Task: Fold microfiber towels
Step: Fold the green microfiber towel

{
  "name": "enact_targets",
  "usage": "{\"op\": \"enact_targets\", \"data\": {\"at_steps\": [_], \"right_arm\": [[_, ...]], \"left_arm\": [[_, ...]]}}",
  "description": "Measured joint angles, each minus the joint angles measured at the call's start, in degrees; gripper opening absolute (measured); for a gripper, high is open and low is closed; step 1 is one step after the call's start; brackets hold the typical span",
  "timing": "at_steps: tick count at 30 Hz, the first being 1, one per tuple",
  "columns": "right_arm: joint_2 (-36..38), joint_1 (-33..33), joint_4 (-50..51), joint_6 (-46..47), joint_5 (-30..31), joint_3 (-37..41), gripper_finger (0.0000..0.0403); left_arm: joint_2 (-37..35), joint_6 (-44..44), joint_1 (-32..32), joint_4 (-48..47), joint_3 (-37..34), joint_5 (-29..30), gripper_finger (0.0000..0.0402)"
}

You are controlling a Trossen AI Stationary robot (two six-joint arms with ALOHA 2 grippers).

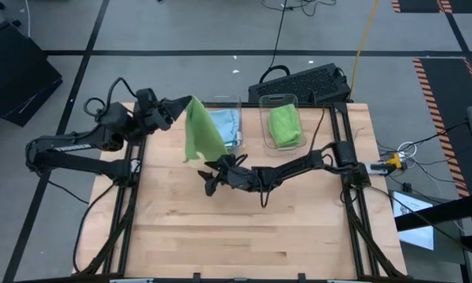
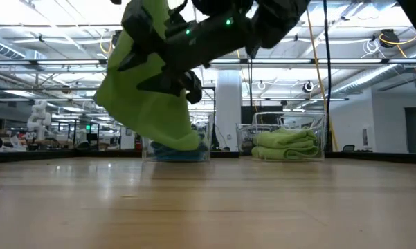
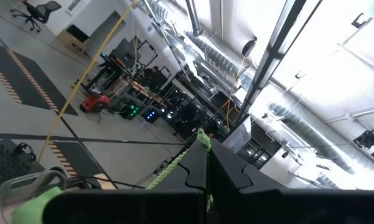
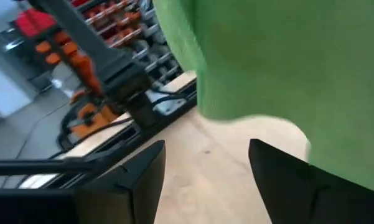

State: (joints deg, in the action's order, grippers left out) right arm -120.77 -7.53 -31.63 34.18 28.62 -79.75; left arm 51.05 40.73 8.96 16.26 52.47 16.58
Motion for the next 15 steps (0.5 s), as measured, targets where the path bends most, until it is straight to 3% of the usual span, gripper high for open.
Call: {"op": "enact_targets", "data": {"at_steps": [9,15], "right_arm": [[-5.33,0.61,-10.34,-4.36,0.37,-2.23,0.0297],[-10.41,1.51,-8.7,-6.97,-1.48,-9.58,0.0303]], "left_arm": [[0.3,0.04,0.08,-0.2,0.0,0.01,0.0006],[1.04,-0.13,0.08,0.32,0.02,0.02,0.0009]]}}
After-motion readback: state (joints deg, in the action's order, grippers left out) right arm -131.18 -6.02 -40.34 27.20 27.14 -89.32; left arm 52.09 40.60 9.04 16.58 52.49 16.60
